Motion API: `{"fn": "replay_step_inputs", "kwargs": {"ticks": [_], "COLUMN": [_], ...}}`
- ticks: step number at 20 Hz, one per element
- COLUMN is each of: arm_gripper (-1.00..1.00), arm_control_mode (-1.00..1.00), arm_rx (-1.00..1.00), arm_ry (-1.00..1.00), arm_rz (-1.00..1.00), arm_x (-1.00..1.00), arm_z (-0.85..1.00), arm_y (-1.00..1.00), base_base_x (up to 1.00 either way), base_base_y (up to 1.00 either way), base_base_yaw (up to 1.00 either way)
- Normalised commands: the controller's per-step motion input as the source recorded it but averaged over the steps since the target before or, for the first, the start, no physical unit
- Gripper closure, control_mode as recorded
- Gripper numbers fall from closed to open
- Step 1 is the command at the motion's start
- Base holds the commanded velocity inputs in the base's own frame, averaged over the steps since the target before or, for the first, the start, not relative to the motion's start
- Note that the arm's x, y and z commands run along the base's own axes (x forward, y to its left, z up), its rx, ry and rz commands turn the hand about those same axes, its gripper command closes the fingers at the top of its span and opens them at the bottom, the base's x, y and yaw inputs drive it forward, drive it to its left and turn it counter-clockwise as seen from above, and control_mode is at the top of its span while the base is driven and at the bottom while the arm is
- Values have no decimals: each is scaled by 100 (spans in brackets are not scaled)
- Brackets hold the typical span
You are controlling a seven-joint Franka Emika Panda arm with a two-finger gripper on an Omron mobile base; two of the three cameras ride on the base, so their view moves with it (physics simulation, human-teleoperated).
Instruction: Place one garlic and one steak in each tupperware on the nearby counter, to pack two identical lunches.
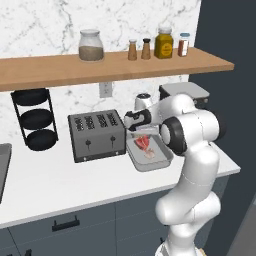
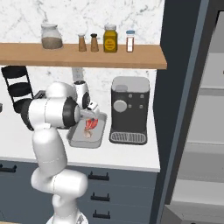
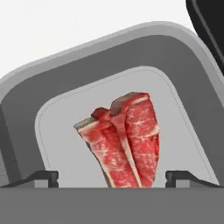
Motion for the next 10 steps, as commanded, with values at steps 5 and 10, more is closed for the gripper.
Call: {"fn": "replay_step_inputs", "kwargs": {"ticks": [5,10], "arm_gripper": [-100,-100], "arm_control_mode": [-100,-100], "arm_rx": [3,2], "arm_ry": [0,-7], "arm_rz": [-10,-1], "arm_x": [-99,-100], "arm_z": [46,59], "arm_y": [-10,-6], "base_base_x": [0,0], "base_base_y": [0,0], "base_base_yaw": [0,0]}}
